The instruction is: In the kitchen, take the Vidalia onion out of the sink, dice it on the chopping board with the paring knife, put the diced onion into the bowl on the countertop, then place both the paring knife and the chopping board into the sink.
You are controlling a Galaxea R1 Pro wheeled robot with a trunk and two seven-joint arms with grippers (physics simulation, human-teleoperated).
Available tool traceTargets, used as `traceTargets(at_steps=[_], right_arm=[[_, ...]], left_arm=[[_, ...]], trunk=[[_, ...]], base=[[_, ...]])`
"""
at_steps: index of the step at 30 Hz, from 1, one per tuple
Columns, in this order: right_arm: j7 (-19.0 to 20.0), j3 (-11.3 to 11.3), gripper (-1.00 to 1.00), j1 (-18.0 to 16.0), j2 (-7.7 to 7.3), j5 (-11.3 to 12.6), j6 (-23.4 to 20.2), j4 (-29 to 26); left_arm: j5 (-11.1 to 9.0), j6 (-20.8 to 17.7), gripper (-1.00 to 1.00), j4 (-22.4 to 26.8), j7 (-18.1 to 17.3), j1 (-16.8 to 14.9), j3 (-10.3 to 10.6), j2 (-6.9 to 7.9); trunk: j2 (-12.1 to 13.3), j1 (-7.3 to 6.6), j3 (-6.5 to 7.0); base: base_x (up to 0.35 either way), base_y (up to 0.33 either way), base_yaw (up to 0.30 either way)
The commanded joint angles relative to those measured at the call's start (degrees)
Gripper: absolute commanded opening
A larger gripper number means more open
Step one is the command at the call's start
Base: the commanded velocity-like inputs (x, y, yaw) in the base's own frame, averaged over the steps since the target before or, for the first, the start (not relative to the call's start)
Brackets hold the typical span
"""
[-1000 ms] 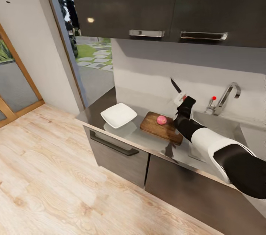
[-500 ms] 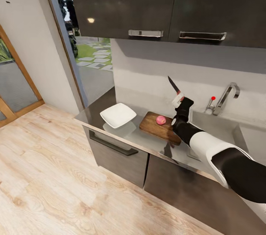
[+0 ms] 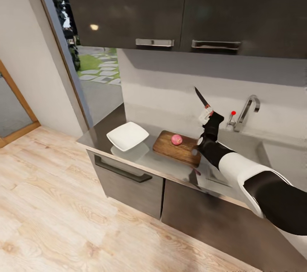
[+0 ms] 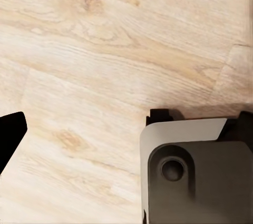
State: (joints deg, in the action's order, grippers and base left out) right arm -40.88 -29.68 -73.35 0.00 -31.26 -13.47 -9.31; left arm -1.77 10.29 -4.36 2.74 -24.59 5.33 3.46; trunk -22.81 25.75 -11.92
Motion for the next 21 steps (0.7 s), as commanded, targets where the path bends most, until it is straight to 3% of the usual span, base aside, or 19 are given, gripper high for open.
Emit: traceTargets(at_steps=[1,21], right_arm=[[-0.07,-0.02,-1.0,-0.04,0.0,-0.45,-0.53,0.01],[0.02,-0.02,-1.0,-0.04,0.62,-0.29,-0.51,0.68]], left_arm=[[-0.17,0.44,1.0,-0.24,0.16,-0.11,0.47,-0.01],[-0.17,0.43,1.0,-0.3,0.07,-0.11,0.56,-0.03]], trunk=[[-0.11,0.04,-0.03],[-0.11,0.04,1.48]], base=[[0.0,0.0,-0.163],[0.0,0.003,-0.163]])
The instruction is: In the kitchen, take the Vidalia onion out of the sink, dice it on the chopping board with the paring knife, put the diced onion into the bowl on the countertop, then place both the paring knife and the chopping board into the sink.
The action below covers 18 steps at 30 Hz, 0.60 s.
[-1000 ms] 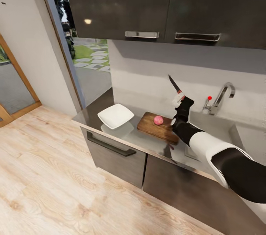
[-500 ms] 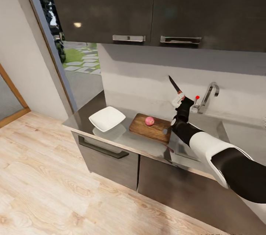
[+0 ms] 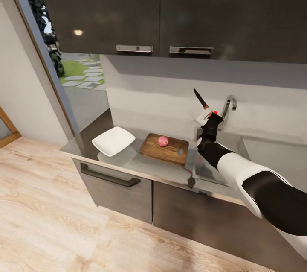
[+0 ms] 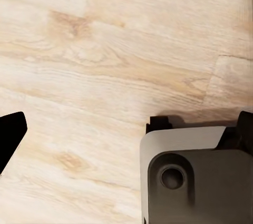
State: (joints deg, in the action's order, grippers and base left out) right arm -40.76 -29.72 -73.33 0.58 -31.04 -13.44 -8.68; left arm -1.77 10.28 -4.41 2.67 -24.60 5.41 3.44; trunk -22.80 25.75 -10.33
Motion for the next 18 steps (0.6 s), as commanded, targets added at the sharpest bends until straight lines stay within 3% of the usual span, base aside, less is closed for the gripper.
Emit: traceTargets(at_steps=[1,18], right_arm=[[-0.11,0.01,-1.0,-0.06,0.06,-0.52,-0.54,0.06],[-0.01,0.01,-1.0,-0.06,0.03,-0.52,-0.54,0.18]], left_arm=[[-0.17,0.42,1.0,-0.24,0.15,-0.1,0.47,-0.02],[-0.17,0.2,1.0,-0.33,0.14,-0.1,0.48,-0.28]], trunk=[[-0.12,0.04,-0.04],[-0.12,0.04,1.25]], base=[[0.0,0.204,-0.163],[0.004,0.281,-0.163]])
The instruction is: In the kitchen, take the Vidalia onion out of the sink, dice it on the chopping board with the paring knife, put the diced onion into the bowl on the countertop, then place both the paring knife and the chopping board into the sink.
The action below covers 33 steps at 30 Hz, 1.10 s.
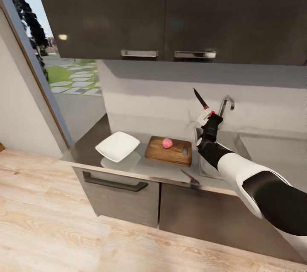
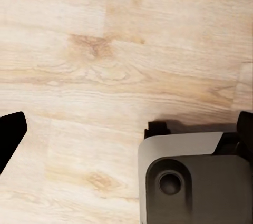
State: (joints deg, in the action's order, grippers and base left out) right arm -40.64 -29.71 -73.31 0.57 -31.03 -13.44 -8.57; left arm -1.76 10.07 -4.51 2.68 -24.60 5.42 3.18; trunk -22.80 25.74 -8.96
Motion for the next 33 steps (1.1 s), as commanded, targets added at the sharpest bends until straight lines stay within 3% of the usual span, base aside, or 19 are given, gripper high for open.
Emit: traceTargets(at_steps=[1,17,33], right_arm=[[-0.13,0.0,-1.0,-0.07,0.04,-0.52,-0.54,0.12],[-0.14,0.0,-1.0,-0.07,0.04,-0.52,-0.45,0.66],[-0.07,-0.03,-1.0,0.0,0.15,-0.52,-0.24,2.72]], left_arm=[[-0.17,0.41,1.0,-0.23,0.13,-0.1,0.47,-0.02],[-0.17,0.39,1.0,-0.24,0.12,-0.1,0.47,-0.1],[-0.17,0.39,1.0,-0.24,0.12,-0.1,0.47,-0.11]], trunk=[[-0.12,0.04,-0.04],[-0.12,0.04,1.18],[-0.12,0.04,2.47]], base=[[0.051,0.301,-0.163],[0.112,0.288,-0.162],[0.023,0.025,-0.153]])
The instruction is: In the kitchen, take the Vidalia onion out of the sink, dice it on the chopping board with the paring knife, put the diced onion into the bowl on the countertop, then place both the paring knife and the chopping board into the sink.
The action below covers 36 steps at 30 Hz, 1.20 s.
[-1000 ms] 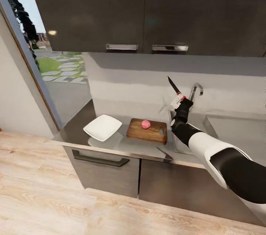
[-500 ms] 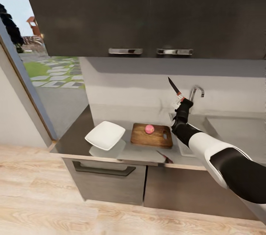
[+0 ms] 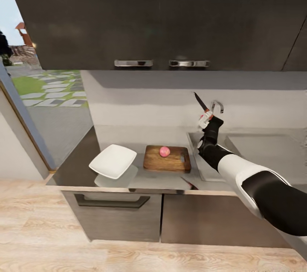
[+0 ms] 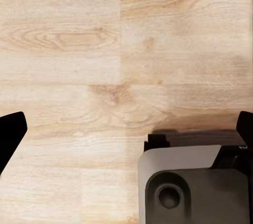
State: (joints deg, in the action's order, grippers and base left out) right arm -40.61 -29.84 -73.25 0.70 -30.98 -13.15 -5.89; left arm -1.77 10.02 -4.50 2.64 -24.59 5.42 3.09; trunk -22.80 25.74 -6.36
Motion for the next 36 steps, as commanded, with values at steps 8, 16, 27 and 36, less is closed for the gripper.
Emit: traceTargets(at_steps=[8,16,27,36], right_arm=[[0.09,-0.02,-1.0,0.49,6.93,-6.64,-0.72,1.57],[3.67,-0.02,-1.0,1.7,9.3,-10.43,-0.26,4.41],[9.25,0.05,-1.0,3.42,9.3,-10.52,1.6,4.48],[10.12,0.05,-1.0,3.47,9.3,-10.59,1.81,4.45]], left_arm=[[-0.14,0.5,1.0,-0.25,0.13,-0.11,0.47,-0.09],[-0.1,0.53,1.0,-0.25,0.14,-0.11,0.48,-0.57],[-0.08,0.61,1.0,-0.25,0.14,-0.11,0.47,-0.72],[-0.08,0.62,1.0,-0.25,0.14,-0.11,0.47,-0.72]], trunk=[[-0.12,0.04,0.08],[-0.12,0.04,0.09],[-0.12,0.04,0.09],[-0.12,0.04,0.09]], base=[[0.0,0.0,-0.047],[0.0,0.0,-0.001],[0.0,0.0,0.0],[0.0,0.0,0.0]])
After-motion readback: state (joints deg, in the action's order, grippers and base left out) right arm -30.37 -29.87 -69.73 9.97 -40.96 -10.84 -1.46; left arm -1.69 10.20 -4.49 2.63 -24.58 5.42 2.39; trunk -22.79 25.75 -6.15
